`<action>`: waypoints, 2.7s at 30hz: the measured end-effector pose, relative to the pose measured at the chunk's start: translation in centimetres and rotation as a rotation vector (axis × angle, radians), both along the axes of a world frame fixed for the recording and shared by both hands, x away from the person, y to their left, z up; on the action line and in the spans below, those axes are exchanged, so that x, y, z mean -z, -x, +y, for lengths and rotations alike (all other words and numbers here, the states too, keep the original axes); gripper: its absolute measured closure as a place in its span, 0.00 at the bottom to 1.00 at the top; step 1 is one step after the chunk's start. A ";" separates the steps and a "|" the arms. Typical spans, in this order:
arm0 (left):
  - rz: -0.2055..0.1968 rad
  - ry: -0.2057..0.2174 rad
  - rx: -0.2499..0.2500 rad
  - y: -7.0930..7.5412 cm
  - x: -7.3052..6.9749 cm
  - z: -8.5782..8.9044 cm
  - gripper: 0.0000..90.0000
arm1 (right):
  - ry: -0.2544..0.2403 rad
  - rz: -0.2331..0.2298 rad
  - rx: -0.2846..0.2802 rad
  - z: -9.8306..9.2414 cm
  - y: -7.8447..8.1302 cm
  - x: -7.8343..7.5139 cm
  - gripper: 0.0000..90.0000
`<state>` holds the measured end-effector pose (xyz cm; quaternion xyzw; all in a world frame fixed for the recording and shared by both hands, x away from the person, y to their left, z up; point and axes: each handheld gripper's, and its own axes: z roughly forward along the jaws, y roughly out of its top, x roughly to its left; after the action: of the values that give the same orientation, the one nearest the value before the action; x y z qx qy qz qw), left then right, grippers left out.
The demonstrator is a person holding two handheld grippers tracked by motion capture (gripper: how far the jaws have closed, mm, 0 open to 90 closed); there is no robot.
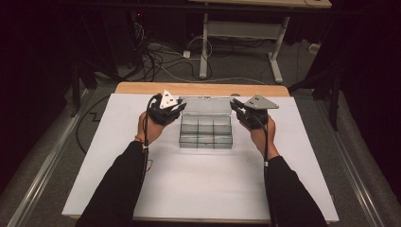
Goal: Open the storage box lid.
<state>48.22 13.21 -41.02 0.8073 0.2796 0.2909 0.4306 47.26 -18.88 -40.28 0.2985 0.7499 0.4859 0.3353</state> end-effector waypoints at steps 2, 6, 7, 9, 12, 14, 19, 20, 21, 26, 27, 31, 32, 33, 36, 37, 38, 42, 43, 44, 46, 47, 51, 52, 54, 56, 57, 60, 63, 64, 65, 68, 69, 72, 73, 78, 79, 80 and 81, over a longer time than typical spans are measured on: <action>0.001 0.000 -0.008 -0.2 0.1 -0.1 0.81 | -0.012 0.007 0.006 0.0 -0.4 0.3 0.89; 0.007 0.022 -0.025 -0.7 0.5 -0.2 0.80 | -0.028 0.033 0.018 0.2 -1.2 1.0 0.87; 0.007 0.021 -0.027 -0.8 0.5 -0.2 0.80 | -0.031 0.036 0.021 0.2 -1.3 1.2 0.87; 0.011 0.007 -0.035 -1.0 0.7 -0.3 0.80 | -0.039 0.050 0.025 0.2 -1.7 1.4 0.87; 0.021 -0.001 -0.044 -1.4 1.4 -0.3 0.80 | -0.054 0.069 0.030 0.3 -2.2 1.9 0.86; 0.029 0.012 -0.048 -1.6 1.8 -0.4 0.80 | -0.071 0.084 0.028 0.2 -2.4 2.2 0.86; 0.040 0.040 -0.061 -1.9 2.2 -0.4 0.80 | -0.049 0.132 0.044 0.4 -2.9 3.2 0.86; 0.042 0.041 -0.063 -1.9 2.2 -0.4 0.80 | -0.050 0.139 0.045 0.4 -3.0 3.4 0.86; 0.043 0.038 -0.066 -2.0 2.3 -0.4 0.80 | -0.041 0.147 0.046 0.4 -3.1 3.5 0.86; 0.058 -0.018 -0.079 -2.6 3.3 -0.7 0.80 | -0.025 0.190 0.059 0.6 -3.6 4.6 0.86; 0.077 -0.009 -0.083 -2.6 3.5 -0.8 0.80 | -0.026 0.192 0.064 0.6 -3.7 4.7 0.86; 0.090 -0.004 -0.092 -2.8 3.9 -0.9 0.78 | -0.037 0.213 0.076 0.6 -3.9 5.2 0.85; 0.090 -0.008 -0.090 -2.8 4.0 -0.9 0.77 | -0.042 0.223 0.078 0.6 -4.0 5.2 0.85; 0.091 -0.005 -0.091 -2.8 4.0 -0.9 0.77 | -0.051 0.231 0.079 0.6 -4.0 5.3 0.85; 0.097 -0.004 -0.095 -2.8 4.1 -0.9 0.77 | -0.064 0.244 0.085 0.6 -4.0 5.4 0.85; 0.098 -0.003 -0.096 -2.8 4.1 -0.9 0.77 | -0.070 0.248 0.086 0.6 -4.0 5.4 0.85; 0.103 -0.004 -0.097 -2.8 4.2 -1.0 0.77 | -0.074 0.249 0.086 0.6 -4.0 5.4 0.85; 0.118 -0.012 -0.095 -2.8 4.5 -1.1 0.73 | -0.102 0.266 0.103 0.7 -3.9 5.5 0.85; 0.119 -0.006 -0.097 -2.8 4.5 -1.1 0.73 | -0.107 0.269 0.106 0.7 -3.9 5.5 0.85; 0.122 -0.001 -0.097 -2.8 4.5 -1.1 0.73 | -0.119 0.274 0.118 0.8 -3.8 5.6 0.85; 0.131 0.002 -0.103 -2.8 4.5 -1.0 0.73 | -0.126 0.278 0.137 1.1 -3.6 5.6 0.85; 0.133 0.000 -0.102 -2.8 4.4 -1.0 0.73 | -0.126 0.280 0.140 1.2 -3.6 5.5 0.85; 0.131 -0.011 -0.102 -2.8 4.4 -1.0 0.73 | -0.090 0.265 0.135 1.4 -3.6 5.4 0.84; 0.129 -0.013 -0.103 -2.8 4.4 -1.0 0.73 | -0.085 0.265 0.140 1.4 -3.6 5.4 0.84; 0.127 -0.013 -0.104 -2.8 4.4 -1.0 0.73 | -0.077 0.262 0.143 1.5 -3.6 5.4 0.84; 0.125 -0.016 -0.108 -2.8 4.5 -1.1 0.73 | -0.076 0.258 0.142 1.5 -3.7 5.4 0.84; 0.125 -0.017 -0.109 -2.8 4.5 -1.1 0.73 | -0.077 0.260 0.143 1.5 -3.7 5.5 0.83; 0.126 -0.014 -0.110 -2.8 4.5 -1.0 0.73 | -0.074 0.261 0.145 1.6 -3.7 5.5 0.83; 0.127 -0.007 -0.101 -2.8 4.5 -1.0 0.70 | -0.069 0.258 0.140 1.5 -3.7 5.4 0.82; 0.128 -0.005 -0.103 -2.8 4.4 -0.9 0.70 | -0.067 0.256 0.139 1.5 -3.7 5.4 0.80; 0.128 -0.004 -0.103 -2.8 4.4 -0.9 0.70 | -0.065 0.254 0.138 1.5 -3.7 5.4 0.79; 0.127 -0.007 -0.100 -2.8 4.4 -0.8 0.70 | -0.058 0.251 0.145 1.7 -3.7 5.4 0.79; 0.127 -0.008 -0.101 -2.8 4.4 -0.8 0.70 | -0.056 0.252 0.147 1.7 -3.7 5.4 0.78; 0.127 -0.012 -0.109 -2.8 4.4 -0.8 0.70 | -0.055 0.246 0.152 1.8 -3.7 5.4 0.77; 0.127 -0.013 -0.109 -2.8 4.4 -0.8 0.70 | -0.050 0.243 0.155 1.8 -3.7 5.4 0.76; 0.140 -0.011 -0.092 -2.7 4.6 -0.7 0.70 | -0.012 0.245 0.158 2.0 -3.7 5.5 0.77; 0.143 -0.014 -0.092 -2.7 4.6 -0.7 0.71 | -0.009 0.245 0.153 2.2 -3.6 5.5 0.79; 0.143 -0.014 -0.093 -2.7 4.6 -0.7 0.71 | -0.009 0.244 0.152 2.2 -3.6 5.4 0.79; 0.142 -0.015 -0.094 -2.7 4.6 -0.8 0.71 | -0.002 0.238 0.153 2.4 -3.6 5.4 0.79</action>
<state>50.90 12.44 -45.57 0.8152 0.3448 0.2549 0.3895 50.82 -16.52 -45.70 0.4105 0.7590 0.4208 0.2798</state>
